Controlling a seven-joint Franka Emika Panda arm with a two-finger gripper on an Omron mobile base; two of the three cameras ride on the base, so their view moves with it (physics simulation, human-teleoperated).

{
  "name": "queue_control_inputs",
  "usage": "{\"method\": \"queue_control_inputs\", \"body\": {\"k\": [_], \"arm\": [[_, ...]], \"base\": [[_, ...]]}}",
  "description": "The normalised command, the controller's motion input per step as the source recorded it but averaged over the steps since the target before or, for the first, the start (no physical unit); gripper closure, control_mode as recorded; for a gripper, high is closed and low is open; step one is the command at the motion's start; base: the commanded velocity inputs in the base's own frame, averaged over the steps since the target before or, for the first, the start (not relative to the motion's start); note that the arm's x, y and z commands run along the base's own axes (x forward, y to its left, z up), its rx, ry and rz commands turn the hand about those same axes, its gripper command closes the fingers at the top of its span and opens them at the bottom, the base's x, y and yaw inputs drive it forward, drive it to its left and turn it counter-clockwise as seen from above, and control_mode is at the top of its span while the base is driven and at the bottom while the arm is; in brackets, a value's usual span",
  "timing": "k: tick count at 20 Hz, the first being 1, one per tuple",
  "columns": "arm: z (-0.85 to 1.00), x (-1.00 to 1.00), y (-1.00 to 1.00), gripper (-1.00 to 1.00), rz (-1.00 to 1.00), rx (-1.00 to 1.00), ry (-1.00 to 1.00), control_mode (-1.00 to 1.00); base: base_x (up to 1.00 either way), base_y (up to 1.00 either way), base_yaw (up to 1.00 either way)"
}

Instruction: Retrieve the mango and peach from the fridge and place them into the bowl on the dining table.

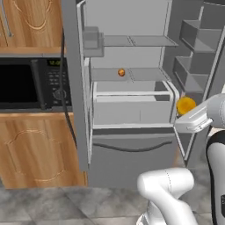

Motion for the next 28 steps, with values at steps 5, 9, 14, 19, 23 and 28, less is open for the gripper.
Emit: {"method": "queue_control_inputs", "body": {"k": [5, 9, 14, 19, 23, 28], "arm": [[0.00, 0.00, 0.00, 1.00, 0.00, 0.00, 0.00, 1.00], [0.00, 0.00, 0.00, 1.00, 0.00, 0.00, 0.00, 1.00], [0.00, 0.00, 0.00, 1.00, 0.00, 0.00, 0.00, 1.00], [0.00, 0.00, 0.00, 1.00, 0.00, 0.00, 0.00, 1.00], [0.00, 0.00, 0.00, 1.00, 0.00, 0.00, 0.00, 1.00], [0.00, 0.00, 0.00, 1.00, 0.00, 0.00, 0.00, 1.00]], "base": [[-0.56, -0.10, 0.33], [-0.38, -0.01, 0.39], [-0.28, 0.00, 0.47], [-0.21, 0.00, 0.52], [-0.08, 0.00, 0.58], [-0.01, 0.00, 0.67]]}}
